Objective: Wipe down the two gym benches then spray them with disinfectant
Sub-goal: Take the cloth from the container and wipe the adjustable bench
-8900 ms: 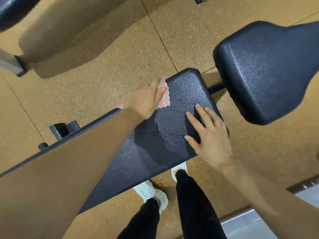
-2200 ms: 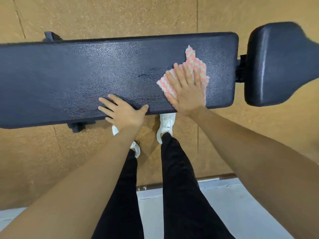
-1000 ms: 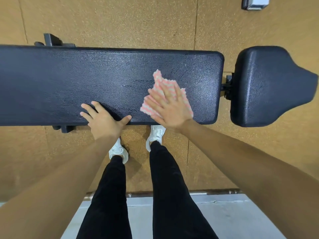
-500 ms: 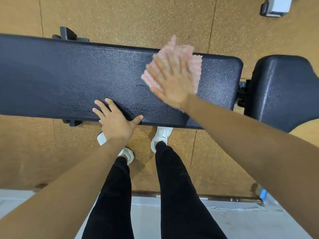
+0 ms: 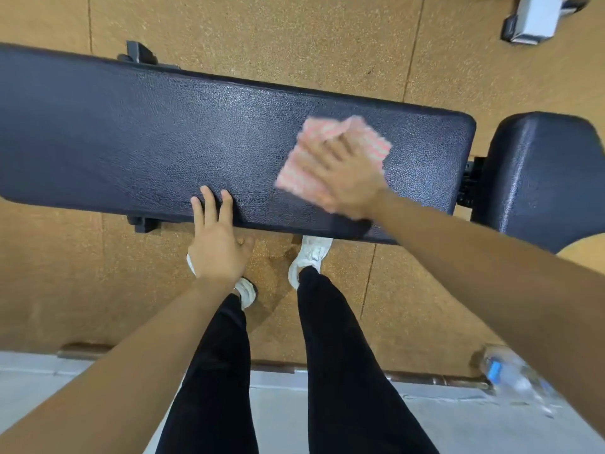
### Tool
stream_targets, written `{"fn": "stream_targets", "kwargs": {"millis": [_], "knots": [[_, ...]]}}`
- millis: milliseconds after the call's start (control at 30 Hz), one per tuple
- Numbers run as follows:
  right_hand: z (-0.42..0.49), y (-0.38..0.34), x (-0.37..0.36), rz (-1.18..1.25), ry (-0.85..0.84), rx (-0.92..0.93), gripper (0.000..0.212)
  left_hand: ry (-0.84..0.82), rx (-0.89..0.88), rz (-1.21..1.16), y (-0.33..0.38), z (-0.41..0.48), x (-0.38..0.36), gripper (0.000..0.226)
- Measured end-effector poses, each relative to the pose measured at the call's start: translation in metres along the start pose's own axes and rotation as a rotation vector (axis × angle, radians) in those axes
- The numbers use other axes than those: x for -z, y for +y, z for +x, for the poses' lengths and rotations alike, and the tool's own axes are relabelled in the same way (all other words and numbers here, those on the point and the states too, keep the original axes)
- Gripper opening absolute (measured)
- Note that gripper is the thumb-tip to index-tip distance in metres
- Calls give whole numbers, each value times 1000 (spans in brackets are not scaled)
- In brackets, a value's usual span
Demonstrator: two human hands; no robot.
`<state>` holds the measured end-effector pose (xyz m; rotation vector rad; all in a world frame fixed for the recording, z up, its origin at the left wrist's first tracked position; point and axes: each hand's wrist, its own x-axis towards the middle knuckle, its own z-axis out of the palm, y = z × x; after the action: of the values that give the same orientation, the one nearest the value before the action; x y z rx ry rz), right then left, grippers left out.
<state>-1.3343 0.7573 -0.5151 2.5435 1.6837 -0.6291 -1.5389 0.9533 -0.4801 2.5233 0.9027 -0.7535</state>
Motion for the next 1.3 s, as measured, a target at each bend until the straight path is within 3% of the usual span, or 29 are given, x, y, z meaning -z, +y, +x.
{"fn": "stream_targets", "kwargs": {"millis": [100, 267, 400, 667, 800, 867, 1000, 1133, 1233, 1300], "knots": [[28, 29, 22, 22, 30, -214, 74, -5, 8, -25, 1, 0, 0, 93], [74, 10, 34, 65, -3, -335, 88, 15, -22, -80, -9, 0, -1, 87], [79, -38, 17, 39, 4, -184, 91, 59, -74, -140, -20, 0, -1, 79], [51, -143, -42, -20, 83, 169, 59, 153, -64, -440, -51, 2, 6, 67], [48, -192, -51, 364, 181, 172, 41, 170, -63, -519, -76, -3, 19, 63], [47, -215, -31, 670, 161, 8, 37, 168, -42, -576, -92, -10, 25, 60], [52, -256, 34, 1189, -68, -431, 52, 74, 61, -733, -131, -32, 38, 53], [61, -298, 95, 1432, -12, -583, 41, -121, 170, -1093, -156, -69, 88, 50], [67, -336, 147, 1548, -26, -613, 16, -289, 179, -1257, -175, -104, 140, 33], [73, -362, 182, 1684, -36, -607, 19, -337, 154, -1341, -189, -128, 171, 25]]}}
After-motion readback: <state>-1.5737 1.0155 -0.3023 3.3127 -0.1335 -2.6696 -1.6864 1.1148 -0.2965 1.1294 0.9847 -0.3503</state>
